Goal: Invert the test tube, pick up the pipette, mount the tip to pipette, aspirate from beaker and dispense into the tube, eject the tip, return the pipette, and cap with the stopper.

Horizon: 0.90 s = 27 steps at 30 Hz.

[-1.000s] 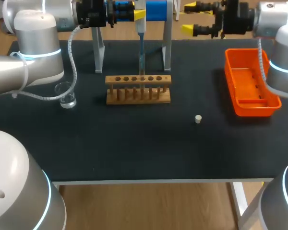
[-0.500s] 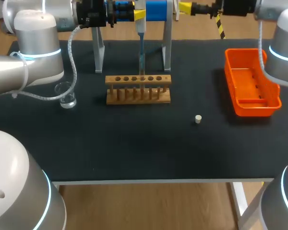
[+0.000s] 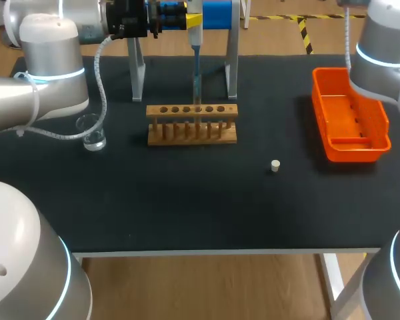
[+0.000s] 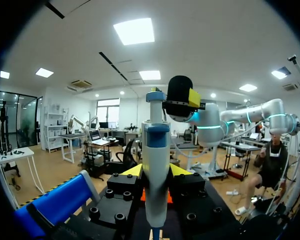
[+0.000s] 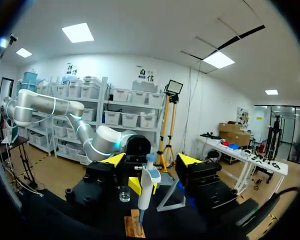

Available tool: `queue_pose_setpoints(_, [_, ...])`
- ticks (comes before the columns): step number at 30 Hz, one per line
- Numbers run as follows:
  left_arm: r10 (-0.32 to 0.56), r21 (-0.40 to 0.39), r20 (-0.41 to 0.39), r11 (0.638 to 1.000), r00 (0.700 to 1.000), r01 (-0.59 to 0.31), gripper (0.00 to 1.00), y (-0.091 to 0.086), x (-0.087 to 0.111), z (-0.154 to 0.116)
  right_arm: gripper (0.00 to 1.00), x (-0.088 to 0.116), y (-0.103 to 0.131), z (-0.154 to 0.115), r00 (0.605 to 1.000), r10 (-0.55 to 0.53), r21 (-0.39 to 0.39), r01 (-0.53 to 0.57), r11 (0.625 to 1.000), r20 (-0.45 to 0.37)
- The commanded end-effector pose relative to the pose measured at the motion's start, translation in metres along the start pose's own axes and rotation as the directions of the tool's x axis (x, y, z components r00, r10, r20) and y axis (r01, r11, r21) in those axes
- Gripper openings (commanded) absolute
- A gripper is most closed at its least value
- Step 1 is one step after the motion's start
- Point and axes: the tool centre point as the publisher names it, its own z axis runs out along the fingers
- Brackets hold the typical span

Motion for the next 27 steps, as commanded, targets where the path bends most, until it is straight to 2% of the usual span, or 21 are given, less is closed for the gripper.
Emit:
queue_pose_setpoints(1, [0.001, 0.002, 0.003, 1.0, 1.0, -0.001, 0.0, 0.0, 0.0, 0.001, 0.0, -0.005, 0.006, 0.011, 1.0, -0.001, 0.004, 0.001, 1.0, -0.007])
queue_pose_setpoints(16, [0.001, 0.002, 0.003, 1.0, 1.0, -0.001, 0.0, 0.0, 0.0, 0.001, 0.0, -0.007, 0.01, 0.042, 0.999, 0.009, 0.019, -0.008, 1.0, -0.049])
queue_pose_setpoints(27, [0.001, 0.002, 0.003, 1.0, 1.0, -0.001, 0.0, 0.0, 0.0, 0.001, 0.0, 0.0, 0.004, 0.059, 0.993, 0.032, 0.027, -0.03, 0.999, -0.112])
